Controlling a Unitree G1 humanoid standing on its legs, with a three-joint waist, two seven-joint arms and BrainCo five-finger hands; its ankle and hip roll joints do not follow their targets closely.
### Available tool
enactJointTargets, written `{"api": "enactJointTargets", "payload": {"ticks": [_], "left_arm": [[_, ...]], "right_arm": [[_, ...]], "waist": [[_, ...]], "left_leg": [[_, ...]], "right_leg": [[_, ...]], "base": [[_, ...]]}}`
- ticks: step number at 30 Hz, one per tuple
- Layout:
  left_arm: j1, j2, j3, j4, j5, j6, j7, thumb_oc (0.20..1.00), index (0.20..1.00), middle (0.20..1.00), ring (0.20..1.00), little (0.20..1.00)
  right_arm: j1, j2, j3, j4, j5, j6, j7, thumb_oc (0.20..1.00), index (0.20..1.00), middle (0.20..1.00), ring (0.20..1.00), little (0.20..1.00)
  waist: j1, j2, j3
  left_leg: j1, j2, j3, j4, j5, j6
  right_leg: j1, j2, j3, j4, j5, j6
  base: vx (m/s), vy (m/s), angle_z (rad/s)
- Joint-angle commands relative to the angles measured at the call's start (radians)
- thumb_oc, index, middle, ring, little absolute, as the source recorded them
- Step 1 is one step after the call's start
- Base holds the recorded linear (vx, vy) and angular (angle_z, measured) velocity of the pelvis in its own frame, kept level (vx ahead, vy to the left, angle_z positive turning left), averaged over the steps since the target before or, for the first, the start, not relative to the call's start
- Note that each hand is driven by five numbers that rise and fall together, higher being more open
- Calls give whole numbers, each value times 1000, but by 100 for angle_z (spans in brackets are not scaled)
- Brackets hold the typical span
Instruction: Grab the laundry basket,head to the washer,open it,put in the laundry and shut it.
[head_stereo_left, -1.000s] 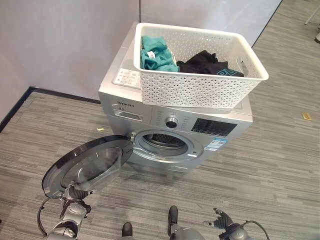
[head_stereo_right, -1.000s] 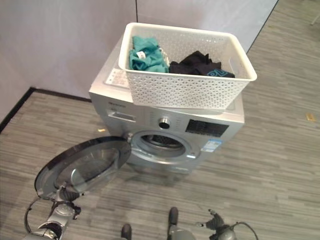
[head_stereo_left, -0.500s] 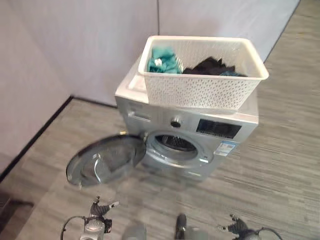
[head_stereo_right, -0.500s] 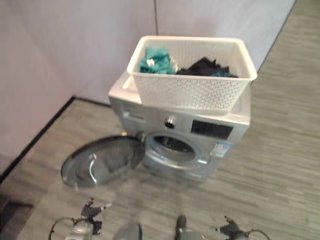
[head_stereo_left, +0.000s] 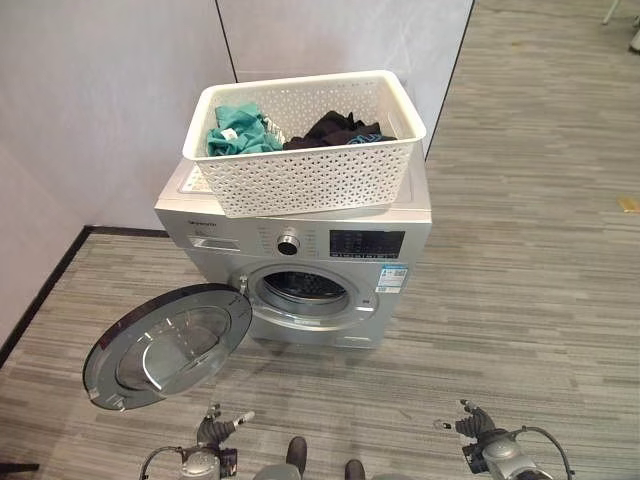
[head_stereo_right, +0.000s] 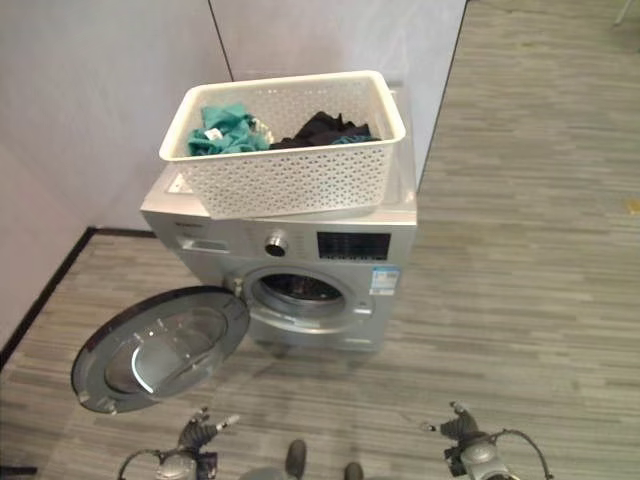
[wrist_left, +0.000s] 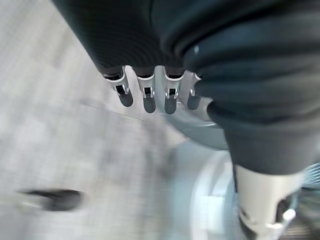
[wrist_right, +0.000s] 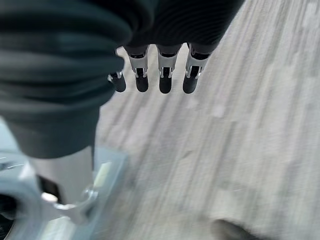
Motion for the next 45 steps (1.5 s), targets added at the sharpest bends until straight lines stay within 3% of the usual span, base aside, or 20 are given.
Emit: {"api": "enactJointTargets", "payload": {"ticks": [1, 4, 7, 10, 15, 18, 28, 34, 42, 43, 45], "left_arm": [[51, 104, 11, -163, -114, -77, -49, 1000, 1000, 1000, 1000, 1000], [113, 141, 33, -390, -107, -68, -71, 1000, 1000, 1000, 1000, 1000], [116, 131, 45, -433, -124, -81, -54, 1000, 1000, 1000, 1000, 1000], [112, 134, 34, -424, -78, -63, -53, 1000, 1000, 1000, 1000, 1000], [93, 105, 6, -336, -123, -34, -49, 1000, 1000, 1000, 1000, 1000], [100, 91, -28, -259, -163, 16, -53, 1000, 1000, 1000, 1000, 1000], [102, 99, -88, -50, -119, 70, -64, 1000, 1000, 1000, 1000, 1000], [50, 53, -97, 262, -62, 85, -63, 1000, 1000, 1000, 1000, 1000], [-20, 46, -49, 562, 206, 86, -26, 1000, 1000, 1000, 1000, 1000], [-33, 58, -21, 638, 265, 84, -12, 1000, 1000, 1000, 1000, 1000], [-37, 65, -3, 659, 275, 85, -8, 1000, 1000, 1000, 1000, 1000]], "right_arm": [[10, 1, -10, -211, 78, -101, -7, 1000, 1000, 1000, 1000, 1000], [-20, -12, 4, -444, 51, -120, -3, 1000, 1000, 1000, 1000, 1000], [-54, -4, 36, -575, 84, -142, -4, 1000, 1000, 1000, 1000, 1000], [-90, -22, 78, -594, 22, -128, 6, 1000, 1000, 1000, 1000, 1000], [-88, 24, 100, -509, 26, -85, -6, 1000, 1000, 1000, 1000, 1000], [-43, 60, 112, -433, 63, -25, -11, 1000, 1000, 1000, 1000, 1000], [-59, 37, 83, -496, 97, -6, -41, 1000, 1000, 1000, 1000, 1000], [-149, -19, 7, -632, 62, -36, -111, 1000, 1000, 1000, 1000, 1000], [-167, -116, -146, -738, -50, -74, -202, 1000, 1000, 1000, 1000, 1000], [-173, -163, -235, -776, -100, -100, -264, 1000, 1000, 1000, 1000, 1000], [-175, -180, -265, -796, -107, -104, -278, 1000, 1000, 1000, 1000, 1000]], "waist": [[34, -11, -16], [39, -23, -11], [56, -41, -27], [64, -59, -41], [52, -62, -56], [45, -56, -74], [33, -51, -93], [36, -76, -110], [50, -117, -121], [65, -138, -123], [69, -145, -122]], "left_leg": [[-76, 2, -10, 145, -103, -24], [-81, 4, -21, 136, -93, -29], [-80, 9, -30, 104, -62, -44], [-67, 13, -39, 81, -44, -49], [-48, 8, -48, 54, -31, -46], [-39, 6, -48, 16, -17, -41], [-30, -4, -37, -45, 3, -27], [-32, -15, -30, -51, -9, -14], [-30, -22, -34, -52, -22, -4], [-29, -25, -41, -53, -29, -2], [-29, -26, -42, -52, -31, -1]], "right_leg": [[8, -202, -38, -60, 157, 136], [42, -194, -13, -118, 146, 132], [82, -191, -34, -177, 145, 128], [106, -185, -48, -182, 130, 118], [120, -180, -50, -180, 121, 113], [111, -181, -64, -180, 128, 116], [68, -203, -65, -161, 147, 136], [51, -215, -52, -158, 160, 147], [45, -223, -49, -148, 162, 158], [44, -224, -55, -141, 164, 163], [43, -225, -55, -138, 164, 163]], "base": [[-72, -19, -135], [-40, -46, -20], [-15, -68, 18], [-9, -84, 20], [0, -22, 18], [-2, 26, 7], [4, 53, 5], [27, 69, 0], [41, 34, 1], [62, 42, 1], [52, 34, 3]]}}
